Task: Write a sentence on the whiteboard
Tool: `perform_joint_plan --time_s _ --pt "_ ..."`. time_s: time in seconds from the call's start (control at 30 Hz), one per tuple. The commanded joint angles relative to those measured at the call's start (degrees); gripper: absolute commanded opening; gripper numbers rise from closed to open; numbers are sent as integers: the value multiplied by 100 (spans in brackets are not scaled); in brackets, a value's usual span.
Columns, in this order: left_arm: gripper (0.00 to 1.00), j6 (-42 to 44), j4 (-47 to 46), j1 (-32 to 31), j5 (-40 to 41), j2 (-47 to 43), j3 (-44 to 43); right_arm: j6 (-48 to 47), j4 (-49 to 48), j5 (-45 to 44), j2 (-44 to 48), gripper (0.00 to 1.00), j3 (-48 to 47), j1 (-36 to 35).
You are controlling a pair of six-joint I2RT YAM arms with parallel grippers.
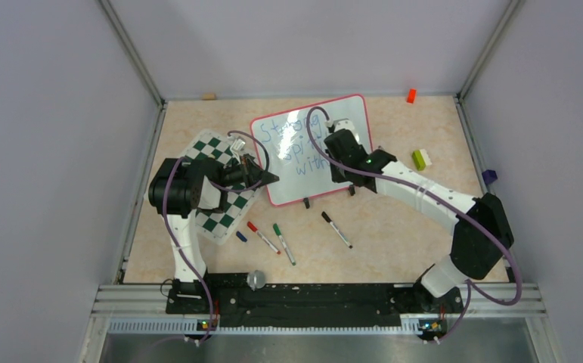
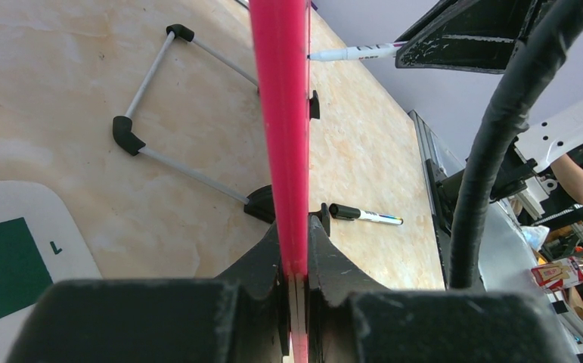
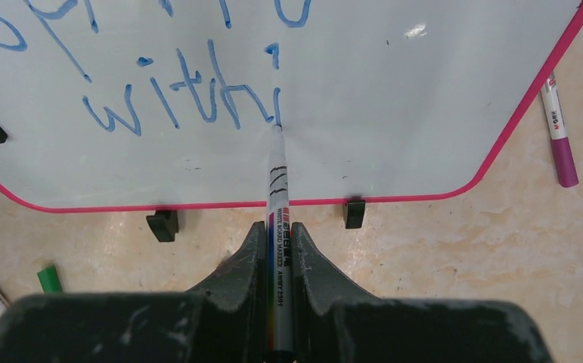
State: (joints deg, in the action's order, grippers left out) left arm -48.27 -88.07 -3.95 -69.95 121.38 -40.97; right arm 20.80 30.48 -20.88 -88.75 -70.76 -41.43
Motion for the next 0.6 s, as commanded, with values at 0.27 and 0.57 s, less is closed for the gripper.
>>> perform_joint_plan --time_s 0.27,0.57 --pt "0 415 -474 180 435 -58 30 -150 -265 127 482 0 -291 389" --pt "0 415 -474 180 435 -58 30 -205 -313 272 374 0 -388 416"
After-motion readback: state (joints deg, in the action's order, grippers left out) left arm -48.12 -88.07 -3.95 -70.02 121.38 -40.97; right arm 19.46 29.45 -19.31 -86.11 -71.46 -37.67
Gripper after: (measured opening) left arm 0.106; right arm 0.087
